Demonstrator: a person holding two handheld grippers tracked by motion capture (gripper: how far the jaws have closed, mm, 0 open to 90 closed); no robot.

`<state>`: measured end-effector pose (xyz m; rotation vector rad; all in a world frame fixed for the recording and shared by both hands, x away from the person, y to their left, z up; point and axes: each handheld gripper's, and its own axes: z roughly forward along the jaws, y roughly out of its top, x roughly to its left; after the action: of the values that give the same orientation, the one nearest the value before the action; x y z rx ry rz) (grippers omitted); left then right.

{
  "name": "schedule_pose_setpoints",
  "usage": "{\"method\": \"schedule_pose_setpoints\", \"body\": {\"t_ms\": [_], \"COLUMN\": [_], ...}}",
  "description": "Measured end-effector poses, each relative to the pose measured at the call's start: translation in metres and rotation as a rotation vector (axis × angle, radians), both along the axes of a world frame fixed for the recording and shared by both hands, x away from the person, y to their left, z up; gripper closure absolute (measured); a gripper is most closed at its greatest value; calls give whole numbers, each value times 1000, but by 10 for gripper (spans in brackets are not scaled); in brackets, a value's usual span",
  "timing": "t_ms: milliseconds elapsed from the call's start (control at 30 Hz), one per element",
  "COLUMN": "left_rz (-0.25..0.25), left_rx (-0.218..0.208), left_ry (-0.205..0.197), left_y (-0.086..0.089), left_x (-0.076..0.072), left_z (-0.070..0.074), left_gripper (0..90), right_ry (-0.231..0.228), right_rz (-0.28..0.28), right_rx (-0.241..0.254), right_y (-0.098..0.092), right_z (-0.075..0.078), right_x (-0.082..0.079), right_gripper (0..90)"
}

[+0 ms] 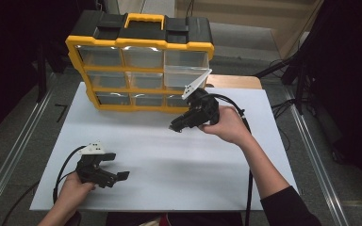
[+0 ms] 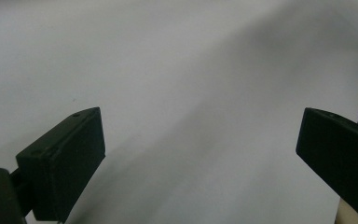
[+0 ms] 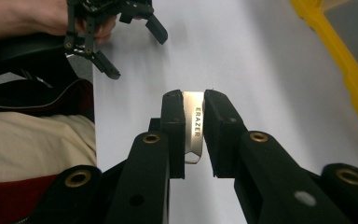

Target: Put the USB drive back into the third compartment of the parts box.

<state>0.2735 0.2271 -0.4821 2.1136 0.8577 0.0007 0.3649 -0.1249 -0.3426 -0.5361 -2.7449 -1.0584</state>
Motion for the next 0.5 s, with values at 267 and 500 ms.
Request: {"method": "schedule_pose_setpoints", "body": {"t_ms": [267, 500], "left_rz": [3, 6], "left_rx": [0, -6], "left_ry": [4, 6], "left_y": [0, 0], "left_x": [1, 1], "left_z": [0, -1], "left_gripper": [20, 20], "right_ry": [-16, -3], "right_rz": [13, 17], "right_rx": [16, 20], "right_y": [0, -3], "right_z": [15, 27], "right_x": [3, 10], "right_gripper": [765, 765]}}
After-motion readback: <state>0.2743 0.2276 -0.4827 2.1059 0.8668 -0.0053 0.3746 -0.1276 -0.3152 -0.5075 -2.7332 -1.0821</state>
